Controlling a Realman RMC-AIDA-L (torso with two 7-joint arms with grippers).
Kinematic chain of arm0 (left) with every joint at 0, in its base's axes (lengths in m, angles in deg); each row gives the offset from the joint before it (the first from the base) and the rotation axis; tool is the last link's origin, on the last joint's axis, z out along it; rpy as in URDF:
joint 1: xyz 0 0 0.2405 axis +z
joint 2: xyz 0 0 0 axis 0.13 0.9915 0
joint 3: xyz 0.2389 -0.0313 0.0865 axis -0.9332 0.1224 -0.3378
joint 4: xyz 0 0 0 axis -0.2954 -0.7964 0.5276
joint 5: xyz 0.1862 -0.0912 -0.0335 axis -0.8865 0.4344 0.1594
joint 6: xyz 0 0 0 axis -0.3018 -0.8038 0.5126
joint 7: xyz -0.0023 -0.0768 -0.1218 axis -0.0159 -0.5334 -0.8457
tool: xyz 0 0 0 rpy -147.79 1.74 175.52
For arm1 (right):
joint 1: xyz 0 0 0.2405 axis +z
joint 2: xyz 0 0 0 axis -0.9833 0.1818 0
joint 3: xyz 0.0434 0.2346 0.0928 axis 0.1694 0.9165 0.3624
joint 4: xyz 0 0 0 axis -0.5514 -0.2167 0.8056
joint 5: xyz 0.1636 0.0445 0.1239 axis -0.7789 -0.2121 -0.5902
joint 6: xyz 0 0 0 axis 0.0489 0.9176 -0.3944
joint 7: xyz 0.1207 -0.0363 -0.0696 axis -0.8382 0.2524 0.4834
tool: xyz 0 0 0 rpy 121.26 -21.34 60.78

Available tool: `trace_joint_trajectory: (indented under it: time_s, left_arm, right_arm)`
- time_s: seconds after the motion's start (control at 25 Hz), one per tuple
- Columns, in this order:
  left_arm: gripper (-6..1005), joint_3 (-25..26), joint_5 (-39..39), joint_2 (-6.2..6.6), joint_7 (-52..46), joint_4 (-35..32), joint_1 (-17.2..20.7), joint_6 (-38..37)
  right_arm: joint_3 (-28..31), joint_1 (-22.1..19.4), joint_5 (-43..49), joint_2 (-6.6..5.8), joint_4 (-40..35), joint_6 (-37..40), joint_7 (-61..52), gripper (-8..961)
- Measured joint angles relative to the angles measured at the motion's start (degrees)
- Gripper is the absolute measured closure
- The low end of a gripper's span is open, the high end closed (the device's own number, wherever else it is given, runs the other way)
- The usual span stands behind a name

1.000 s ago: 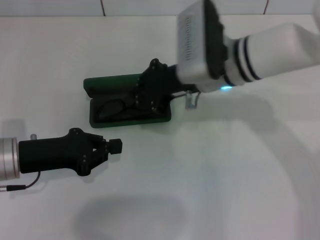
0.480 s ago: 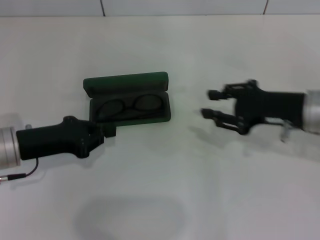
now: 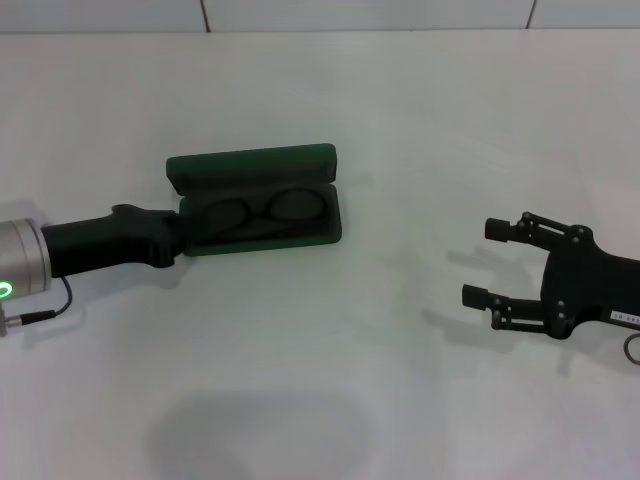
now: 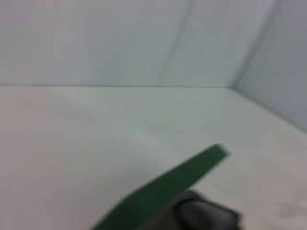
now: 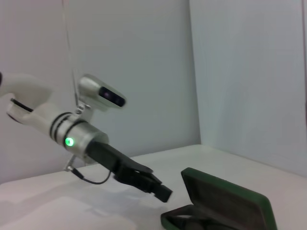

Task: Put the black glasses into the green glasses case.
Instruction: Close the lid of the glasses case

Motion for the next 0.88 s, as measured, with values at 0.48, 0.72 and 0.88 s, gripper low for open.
trace_joint_trajectory:
  time_s: [0.48,0.72,0.88]
  left_arm:
    - [890,-0.3,-0.7,-0.69,-0.7,0.3,-2.5,9.4]
    - [887,-0.5,-1.2,-1.01,-0.5,0.1,-3.3,13.0]
    - [886,-0.6,-2.0,-1.09,-0.3,-0.2,-4.1,15.6]
  right_arm:
    - [-0.7,-0.4,0.3,0.15,1.2,0.6,0.4,96]
    - [-0.8,-0.5,0.5,0.32,1.3,1.1,0.4,96]
    - [-1.1,-0.6,0.5,0.36,1.3,1.5,0.4,96]
